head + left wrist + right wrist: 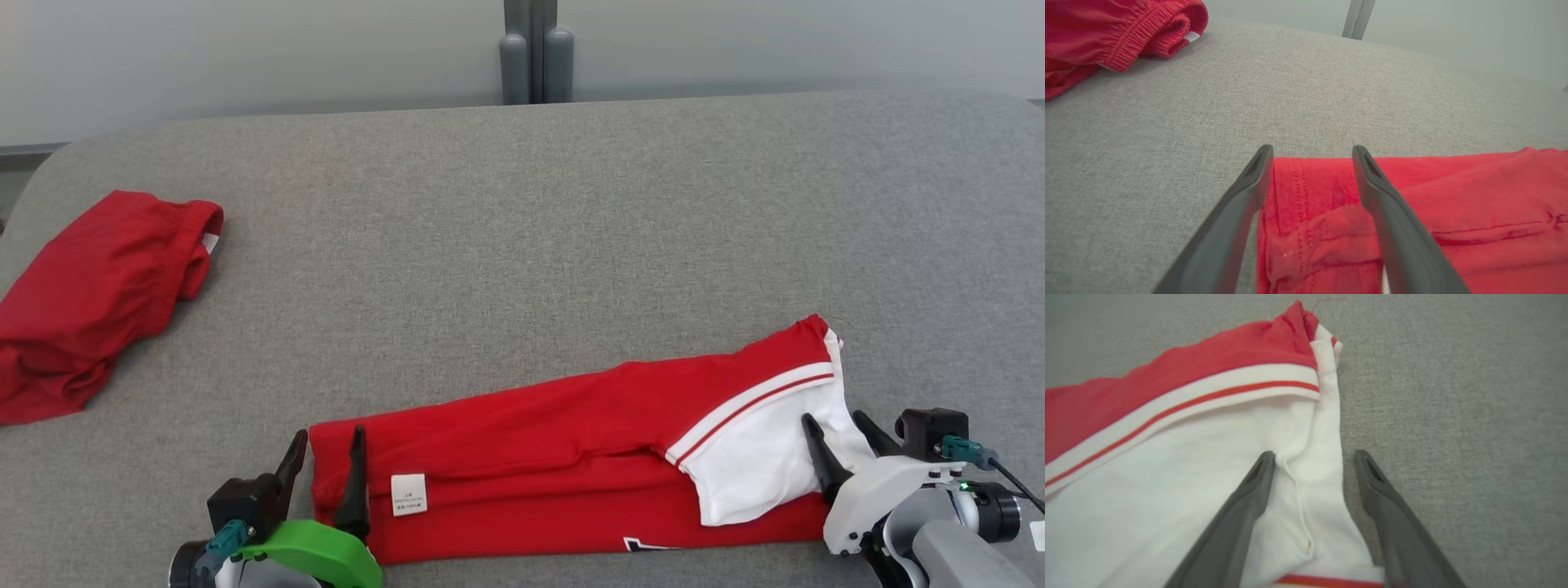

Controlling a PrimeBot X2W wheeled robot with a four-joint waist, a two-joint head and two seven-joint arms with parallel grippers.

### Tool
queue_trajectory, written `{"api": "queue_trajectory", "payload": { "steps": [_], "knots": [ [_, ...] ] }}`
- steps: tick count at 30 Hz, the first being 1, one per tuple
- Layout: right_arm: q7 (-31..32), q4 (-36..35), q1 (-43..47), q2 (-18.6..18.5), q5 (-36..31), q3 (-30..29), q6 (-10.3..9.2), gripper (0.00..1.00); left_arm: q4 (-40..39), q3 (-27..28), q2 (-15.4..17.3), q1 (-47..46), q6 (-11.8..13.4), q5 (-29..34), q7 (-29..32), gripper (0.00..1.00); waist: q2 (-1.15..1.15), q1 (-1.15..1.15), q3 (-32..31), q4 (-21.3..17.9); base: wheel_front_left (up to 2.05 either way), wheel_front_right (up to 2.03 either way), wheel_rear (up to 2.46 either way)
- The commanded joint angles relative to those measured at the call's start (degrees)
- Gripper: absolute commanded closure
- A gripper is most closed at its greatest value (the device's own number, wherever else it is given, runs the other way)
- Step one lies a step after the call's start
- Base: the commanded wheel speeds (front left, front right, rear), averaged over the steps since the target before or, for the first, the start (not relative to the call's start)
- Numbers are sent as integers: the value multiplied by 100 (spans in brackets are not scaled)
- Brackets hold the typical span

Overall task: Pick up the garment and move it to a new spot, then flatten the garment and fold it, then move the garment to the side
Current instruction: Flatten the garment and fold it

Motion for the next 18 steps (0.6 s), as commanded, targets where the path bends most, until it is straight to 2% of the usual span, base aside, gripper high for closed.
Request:
{"api": "queue_trajectory", "payload": {
  "steps": [1, 8, 9, 10, 11, 14, 18],
  "knots": [
    [44, 89, -14, 37, 89, 98, -7, 0, -14, 6, 13, -100, -10, 29, 1, 0, 0, 0, 49, 50, 0, 0, 0],
    [333, 233, 72, 188, 857, 947, 26, 0, -50, 31, 13, -145, -16, 65, 1, 0, 0, 0, 93, 77, 0, 0, 0],
    [377, 188, 91, 189, 956, 1084, 30, 25, -62, 27, 13, -151, -17, 65, 1, 0, 0, 0, 99, 75, 0, 0, 0],
    [422, 160, 97, 163, 1045, 1235, 31, 65, -70, 20, 13, -160, -18, 65, 1, 0, 0, 0, 106, 73, 0, 0, 0],
    [428, 130, 100, 131, 1135, 1363, 31, 98, -77, 16, 13, -173, -20, 65, 1, 0, 0, 0, 109, 72, 0, 0, 0],
    [238, 162, -66, -85, 1325, 1450, 13, 100, -107, -10, 13, -200, -21, 52, 2, 0, 0, 0, 121, 62, 0, 0, 0],
    [34, 442, -397, -408, 1391, 1228, -39, 100, -153, -43, 13, -215, -4, 24, 1, 0, 0, 0, 128, 66, 0, 0, 0]
  ]
}}
